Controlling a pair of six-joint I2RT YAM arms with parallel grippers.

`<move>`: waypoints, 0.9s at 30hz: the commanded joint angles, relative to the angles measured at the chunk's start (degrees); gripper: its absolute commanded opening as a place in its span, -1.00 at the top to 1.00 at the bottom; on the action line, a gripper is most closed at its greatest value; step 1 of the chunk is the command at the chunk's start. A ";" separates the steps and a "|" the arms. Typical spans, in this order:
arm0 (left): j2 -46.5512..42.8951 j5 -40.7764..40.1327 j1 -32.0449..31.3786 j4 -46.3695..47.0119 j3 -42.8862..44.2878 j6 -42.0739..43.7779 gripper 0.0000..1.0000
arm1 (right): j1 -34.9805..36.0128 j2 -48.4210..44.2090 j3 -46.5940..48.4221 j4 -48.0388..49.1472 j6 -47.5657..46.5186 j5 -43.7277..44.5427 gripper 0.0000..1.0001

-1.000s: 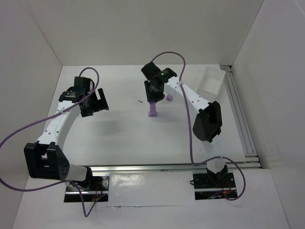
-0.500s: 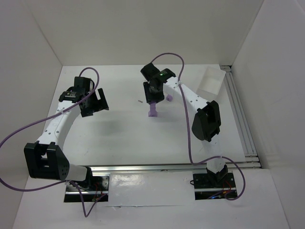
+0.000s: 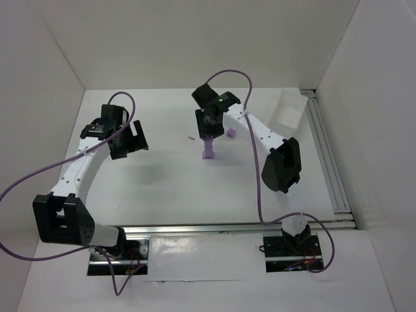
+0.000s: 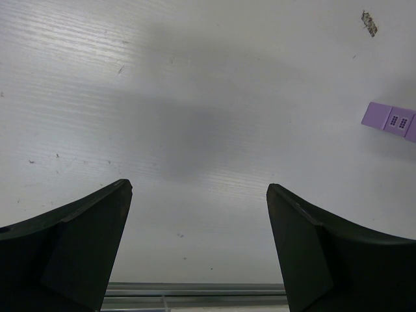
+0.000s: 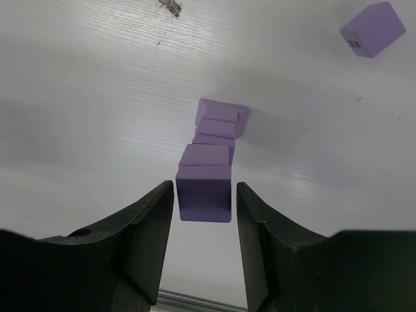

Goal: Build the wood block tower

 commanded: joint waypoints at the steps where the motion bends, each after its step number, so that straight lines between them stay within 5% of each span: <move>1: -1.79 0.21 0.28 0.53 -0.13 0.98 -0.96 | 0.41 -0.14 2.81 -1.81 -0.71 0.69 -0.02; 27: -1.79 0.74 0.28 0.53 -0.13 0.45 -0.96 | 1.46 -0.66 2.28 -2.87 -0.18 1.74 -0.20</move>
